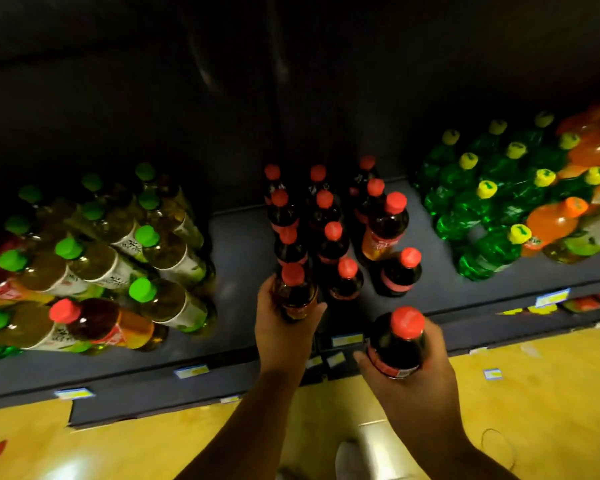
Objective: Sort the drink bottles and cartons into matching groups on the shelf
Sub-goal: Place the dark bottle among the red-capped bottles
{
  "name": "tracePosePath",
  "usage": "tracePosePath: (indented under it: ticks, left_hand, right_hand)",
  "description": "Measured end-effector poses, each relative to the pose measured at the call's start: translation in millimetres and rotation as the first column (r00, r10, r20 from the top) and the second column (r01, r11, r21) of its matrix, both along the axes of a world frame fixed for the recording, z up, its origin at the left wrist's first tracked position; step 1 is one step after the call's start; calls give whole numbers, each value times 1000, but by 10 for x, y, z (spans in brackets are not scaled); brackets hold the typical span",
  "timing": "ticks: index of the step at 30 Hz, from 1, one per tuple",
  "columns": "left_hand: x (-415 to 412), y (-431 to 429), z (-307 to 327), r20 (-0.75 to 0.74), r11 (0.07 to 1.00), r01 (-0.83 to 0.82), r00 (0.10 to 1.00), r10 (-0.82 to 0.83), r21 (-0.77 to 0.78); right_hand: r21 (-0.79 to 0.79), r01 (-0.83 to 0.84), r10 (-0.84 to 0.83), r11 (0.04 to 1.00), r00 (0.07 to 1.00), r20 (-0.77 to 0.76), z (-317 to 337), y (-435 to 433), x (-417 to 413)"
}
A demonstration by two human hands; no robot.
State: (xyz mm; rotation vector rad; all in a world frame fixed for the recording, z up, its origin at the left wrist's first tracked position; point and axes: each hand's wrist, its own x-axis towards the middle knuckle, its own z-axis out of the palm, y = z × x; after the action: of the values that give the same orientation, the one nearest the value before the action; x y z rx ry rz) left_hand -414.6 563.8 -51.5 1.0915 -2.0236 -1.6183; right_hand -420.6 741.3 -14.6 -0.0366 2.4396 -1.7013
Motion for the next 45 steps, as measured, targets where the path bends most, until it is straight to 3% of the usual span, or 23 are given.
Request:
tracePosePath:
  ticks: [15, 22, 29, 36, 45]
  left_hand:
    - [58, -107, 39, 80, 997, 70, 995, -67, -28]
    - [644, -118, 529, 1, 995, 70, 998, -70, 72]
    - [1197, -230, 1218, 16, 955, 283, 958, -286, 92]
    - [1788, -370, 1749, -17, 939, 323, 946, -323, 117]
    - [1758, -507, 1598, 28, 957, 257, 964, -263, 134]
  right_hand:
    - [17, 77, -77, 997, 997, 25, 0, 105, 140]
    - [-20, 63, -63, 998, 998, 14, 272, 31, 259]
    - [-58, 23, -22, 998, 1000, 17, 751, -113, 550]
    - [-73, -80, 82, 994, 996, 33, 1291, -308, 878]
    - [-69, -66, 65, 995, 998, -16, 1378, -345, 1090]
